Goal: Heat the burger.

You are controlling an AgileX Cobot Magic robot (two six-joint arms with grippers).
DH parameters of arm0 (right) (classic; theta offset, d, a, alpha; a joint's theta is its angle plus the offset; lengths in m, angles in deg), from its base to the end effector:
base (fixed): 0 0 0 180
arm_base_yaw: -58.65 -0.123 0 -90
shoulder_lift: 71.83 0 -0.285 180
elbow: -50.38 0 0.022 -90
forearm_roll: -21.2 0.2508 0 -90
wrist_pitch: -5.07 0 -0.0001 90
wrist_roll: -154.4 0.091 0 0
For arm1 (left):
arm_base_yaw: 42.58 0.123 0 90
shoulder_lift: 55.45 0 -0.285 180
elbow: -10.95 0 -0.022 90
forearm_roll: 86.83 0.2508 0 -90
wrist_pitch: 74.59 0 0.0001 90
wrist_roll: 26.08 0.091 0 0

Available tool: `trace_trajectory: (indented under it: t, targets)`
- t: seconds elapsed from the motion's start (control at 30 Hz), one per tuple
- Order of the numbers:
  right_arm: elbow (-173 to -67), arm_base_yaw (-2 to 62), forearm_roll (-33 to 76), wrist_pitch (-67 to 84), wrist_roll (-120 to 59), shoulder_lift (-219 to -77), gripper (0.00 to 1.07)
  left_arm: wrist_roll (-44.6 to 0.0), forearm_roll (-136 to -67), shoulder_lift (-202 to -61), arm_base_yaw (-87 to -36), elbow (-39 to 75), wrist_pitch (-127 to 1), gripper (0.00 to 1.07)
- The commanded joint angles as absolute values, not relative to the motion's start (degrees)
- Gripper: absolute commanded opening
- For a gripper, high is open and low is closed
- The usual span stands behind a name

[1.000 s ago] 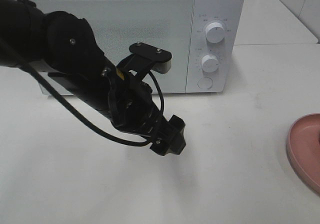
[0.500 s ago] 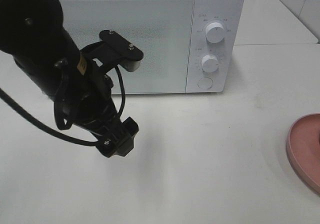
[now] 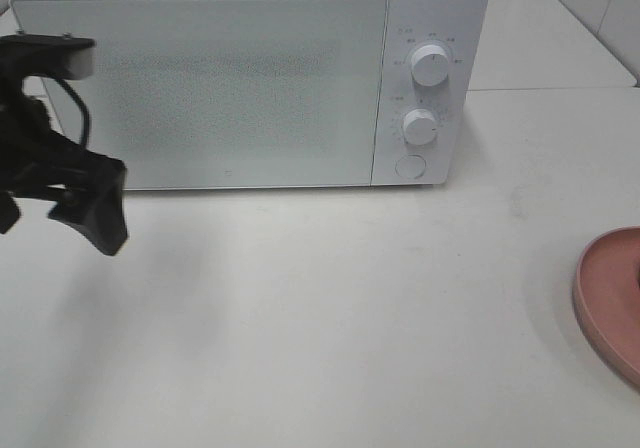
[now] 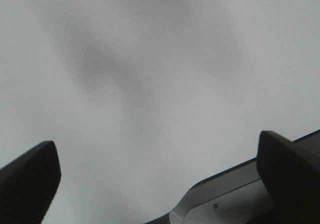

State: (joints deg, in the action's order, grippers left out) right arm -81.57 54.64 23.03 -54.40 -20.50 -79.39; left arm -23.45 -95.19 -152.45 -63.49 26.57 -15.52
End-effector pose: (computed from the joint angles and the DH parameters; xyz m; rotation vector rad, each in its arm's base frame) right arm -0.0058 0.0021 0.2817 0.0178 2.0108 0.1395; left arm 0.2650 -0.1134 0.2404 0.5166 2.9662 -0.2291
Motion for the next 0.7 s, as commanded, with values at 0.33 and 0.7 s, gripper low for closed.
trace_trajectory:
  t: [0.33,0.7]
  targets:
    - [-81.5,55.1,23.1,-54.3,-21.0,-77.9,0.75,-23.8,-98.5,-141.6,-45.6,35.1,-12.7,1.02]
    - [-81.5,55.1,23.1,-54.3,-21.0,-77.9,0.75,-23.8,-93.7,-124.9,-43.3,46.3,-11.4,1.02]
